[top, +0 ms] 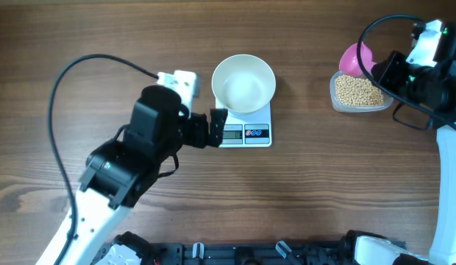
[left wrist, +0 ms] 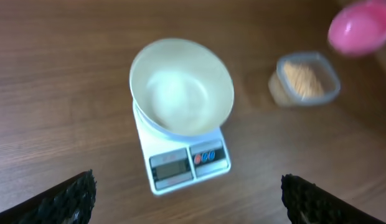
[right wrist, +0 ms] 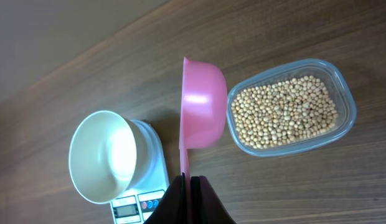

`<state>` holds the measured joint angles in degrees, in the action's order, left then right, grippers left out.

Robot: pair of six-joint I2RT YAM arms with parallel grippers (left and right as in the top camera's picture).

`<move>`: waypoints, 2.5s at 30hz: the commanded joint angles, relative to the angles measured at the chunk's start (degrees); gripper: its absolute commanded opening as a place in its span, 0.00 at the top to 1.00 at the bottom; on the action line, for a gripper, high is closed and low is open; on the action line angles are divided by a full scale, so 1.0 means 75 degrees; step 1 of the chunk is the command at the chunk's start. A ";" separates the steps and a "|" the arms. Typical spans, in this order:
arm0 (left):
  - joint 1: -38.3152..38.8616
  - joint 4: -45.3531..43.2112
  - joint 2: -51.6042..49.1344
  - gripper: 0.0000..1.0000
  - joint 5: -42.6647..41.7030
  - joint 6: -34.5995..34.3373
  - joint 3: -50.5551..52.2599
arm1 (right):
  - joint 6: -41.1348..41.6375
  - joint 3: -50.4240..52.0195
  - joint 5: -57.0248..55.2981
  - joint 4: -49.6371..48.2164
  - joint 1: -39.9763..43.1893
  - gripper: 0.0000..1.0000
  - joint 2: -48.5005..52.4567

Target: Scoop item into bowl and weigh 150g on scale

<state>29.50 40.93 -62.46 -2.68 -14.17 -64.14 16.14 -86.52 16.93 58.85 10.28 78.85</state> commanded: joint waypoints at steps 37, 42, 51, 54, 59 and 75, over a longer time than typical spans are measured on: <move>-0.0055 0.0146 -0.1874 0.00 -0.0714 0.0807 -0.0201 | -0.0959 -0.0149 -0.0536 0.0254 -0.0012 0.96 -0.0041; -0.0055 0.0146 -0.1874 0.00 -0.0714 0.0807 -0.0201 | -0.1798 -0.0149 -0.0807 0.0280 -0.0012 0.96 -0.0041; -0.0055 0.0146 -0.1874 0.00 -0.0717 0.0807 -0.0201 | -0.2369 -0.0076 -0.0889 0.0274 -0.0012 0.96 0.0326; -0.0055 0.0146 -0.1874 0.00 -0.0717 0.0807 -0.0201 | -0.2358 -0.0041 -0.1279 0.0382 -0.0012 0.96 0.0428; -0.0055 0.0146 -0.1874 0.00 -0.0717 0.0807 -0.0201 | -0.2372 -0.0009 -0.2565 0.0385 -0.0012 0.96 0.0449; -0.0055 0.0146 -0.1874 0.00 -0.0714 0.0807 -0.0201 | -0.4401 0.0233 -0.2570 -0.0685 -0.0012 0.96 0.1512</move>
<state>29.50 42.17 -76.71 -8.78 -7.81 -64.79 -11.70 -85.12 -2.63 53.80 10.28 88.33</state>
